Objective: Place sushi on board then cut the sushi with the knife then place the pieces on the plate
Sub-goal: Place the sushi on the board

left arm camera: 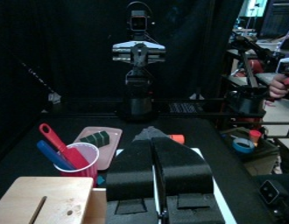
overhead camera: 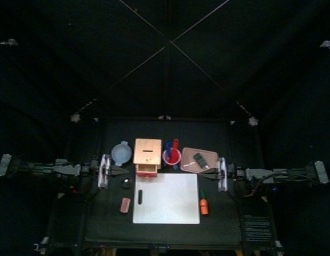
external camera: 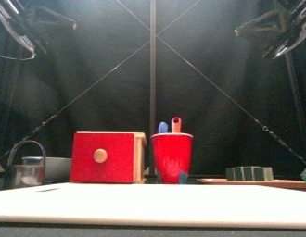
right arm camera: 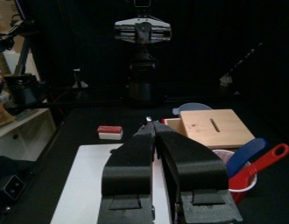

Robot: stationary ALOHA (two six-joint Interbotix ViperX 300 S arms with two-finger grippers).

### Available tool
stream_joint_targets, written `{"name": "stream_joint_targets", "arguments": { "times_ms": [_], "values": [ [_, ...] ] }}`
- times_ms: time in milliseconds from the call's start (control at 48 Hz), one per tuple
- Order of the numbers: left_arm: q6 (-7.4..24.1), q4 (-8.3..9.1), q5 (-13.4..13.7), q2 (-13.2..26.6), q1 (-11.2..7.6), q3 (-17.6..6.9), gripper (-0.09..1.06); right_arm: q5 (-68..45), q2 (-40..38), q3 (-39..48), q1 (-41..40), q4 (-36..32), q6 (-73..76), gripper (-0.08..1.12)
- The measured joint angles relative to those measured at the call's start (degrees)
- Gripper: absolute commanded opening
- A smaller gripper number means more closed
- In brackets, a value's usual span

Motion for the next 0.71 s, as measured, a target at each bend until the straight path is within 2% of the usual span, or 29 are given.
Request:
{"name": "stream_joint_targets", "arguments": {
  "times_ms": [83, 167, 271, 333, 375, 500, 562, 625, 708],
  "values": [
    [0.2, 0.09, -0.1, 0.4, 0.88, 1.0, 0.1, 1.1, 0.4, 0.0, -2.4, 0.3, 0.4, 0.04],
    [0.0, 0.0, -0.2, 0.7, 2.02, 1.7, 0.1, 5.7, 3.1, 0.0, -13.5, 1.8, 0.6, 0.04],
    [-0.1, 0.0, -0.2, 0.8, 2.2, 1.9, 0.1, 14.8, 7.5, -1.6, -25.2, 6.3, 0.7, 0.11],
    [-0.1, 0.0, -0.2, 1.0, 2.29, 1.8, 0.1, 19.6, 9.5, -2.6, -29.4, 8.2, 0.8, 0.21],
    [0.3, 0.0, -0.2, 1.3, 2.29, 1.9, 0.1, 22.5, 10.9, -3.3, -31.5, 9.1, 0.8, 0.31],
    [-0.1, 0.0, -0.2, 2.2, 2.29, 1.9, 0.1, 28.2, 15.1, -4.3, -32.0, 12.0, 0.9, 0.63],
    [0.1, 0.0, -0.3, 2.3, 2.46, 1.9, 0.1, 31.1, 17.4, -5.2, -32.0, 15.6, 2.2, 0.8],
    [0.0, 0.0, -0.4, 2.3, 2.9, 1.8, 0.1, 34.2, 20.0, -6.4, -32.2, 17.5, 4.0, 0.88],
    [0.0, 0.0, -0.4, 2.4, 3.16, 1.9, 0.1, 37.4, 22.9, -7.6, -32.1, 16.7, 6.9, 0.89]
  ]
}}
